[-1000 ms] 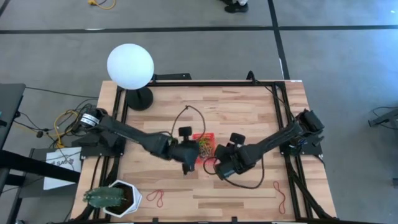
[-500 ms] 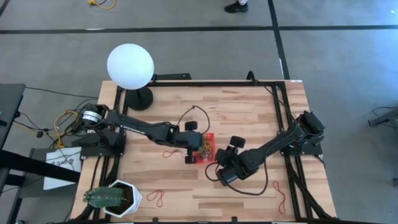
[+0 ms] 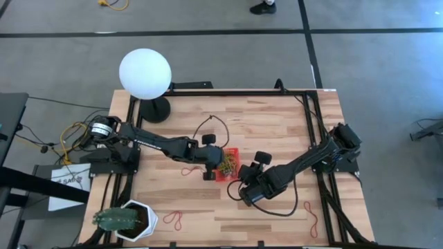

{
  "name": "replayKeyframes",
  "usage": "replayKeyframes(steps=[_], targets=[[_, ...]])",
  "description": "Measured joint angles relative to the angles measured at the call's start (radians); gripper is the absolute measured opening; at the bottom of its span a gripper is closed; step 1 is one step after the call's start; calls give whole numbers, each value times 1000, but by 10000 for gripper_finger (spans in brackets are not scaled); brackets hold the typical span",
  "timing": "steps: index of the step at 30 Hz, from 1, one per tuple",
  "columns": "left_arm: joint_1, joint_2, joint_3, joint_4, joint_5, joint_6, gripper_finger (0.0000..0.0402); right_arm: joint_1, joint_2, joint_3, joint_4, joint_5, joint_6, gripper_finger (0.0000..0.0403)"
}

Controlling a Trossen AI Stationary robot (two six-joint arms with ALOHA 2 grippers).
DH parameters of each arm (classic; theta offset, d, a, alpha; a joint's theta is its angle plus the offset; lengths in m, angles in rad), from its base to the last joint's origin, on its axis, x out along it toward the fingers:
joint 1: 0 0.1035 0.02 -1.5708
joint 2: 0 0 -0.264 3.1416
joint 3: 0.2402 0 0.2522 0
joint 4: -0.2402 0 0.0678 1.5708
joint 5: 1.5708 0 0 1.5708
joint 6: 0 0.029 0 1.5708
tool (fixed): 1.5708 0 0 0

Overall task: Pick and place items into bin
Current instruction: Put the red rubber band into the orange bin

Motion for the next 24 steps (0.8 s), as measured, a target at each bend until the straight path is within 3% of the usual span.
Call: replayKeyframes(steps=[7,10,15,24], targets=[[-17,-38,1,-342,33,-95,122,0,0,0,13,0,-8,111],[-30,-38,-1,-402,41,-140,110,0,0,0,22,0,-9,111],[-50,-24,-41,-361,189,-114,90,0,0,0,30,0,-9,111],[-46,-26,-178,-165,120,-115,80,0,1,0,31,-1,-10,111]])
